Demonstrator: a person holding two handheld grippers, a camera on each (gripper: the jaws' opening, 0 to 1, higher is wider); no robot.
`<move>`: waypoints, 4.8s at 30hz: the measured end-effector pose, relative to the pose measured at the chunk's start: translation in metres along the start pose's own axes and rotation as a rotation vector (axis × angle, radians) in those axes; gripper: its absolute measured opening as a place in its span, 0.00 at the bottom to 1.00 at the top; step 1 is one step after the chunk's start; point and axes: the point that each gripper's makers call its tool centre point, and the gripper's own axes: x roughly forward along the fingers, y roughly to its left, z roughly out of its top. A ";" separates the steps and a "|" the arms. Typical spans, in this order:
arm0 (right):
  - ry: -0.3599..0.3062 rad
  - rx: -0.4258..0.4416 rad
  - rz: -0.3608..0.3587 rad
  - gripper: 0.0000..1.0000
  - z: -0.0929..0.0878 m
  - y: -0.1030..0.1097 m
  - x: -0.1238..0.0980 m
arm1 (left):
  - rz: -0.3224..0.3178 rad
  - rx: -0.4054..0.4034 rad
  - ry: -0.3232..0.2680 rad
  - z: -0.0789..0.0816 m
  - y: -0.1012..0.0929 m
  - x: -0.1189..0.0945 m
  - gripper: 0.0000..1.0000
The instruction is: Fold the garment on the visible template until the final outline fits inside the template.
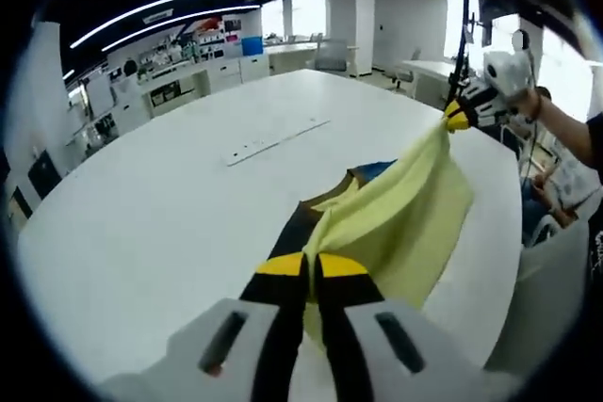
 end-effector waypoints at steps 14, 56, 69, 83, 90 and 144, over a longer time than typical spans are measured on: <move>0.068 -0.029 0.000 0.00 -0.025 -0.004 0.061 | -0.027 -0.078 0.052 -0.036 0.026 0.052 0.01; 0.107 -0.100 0.039 0.16 -0.053 -0.006 0.084 | 0.003 0.261 0.110 -0.082 0.034 0.057 0.13; 0.050 0.052 -0.019 0.17 -0.052 -0.027 0.104 | 0.123 0.324 0.074 -0.069 0.065 0.074 0.14; 0.026 0.377 -0.037 0.17 -0.057 -0.037 0.107 | 0.174 -0.081 -0.001 -0.063 0.086 0.084 0.10; -0.014 0.490 -0.010 0.34 -0.048 -0.035 0.097 | 0.185 -0.163 -0.057 -0.052 0.083 0.071 0.29; -0.127 0.415 0.100 1.00 -0.038 0.097 -0.072 | 0.119 -0.199 -0.127 -0.094 -0.037 -0.081 0.99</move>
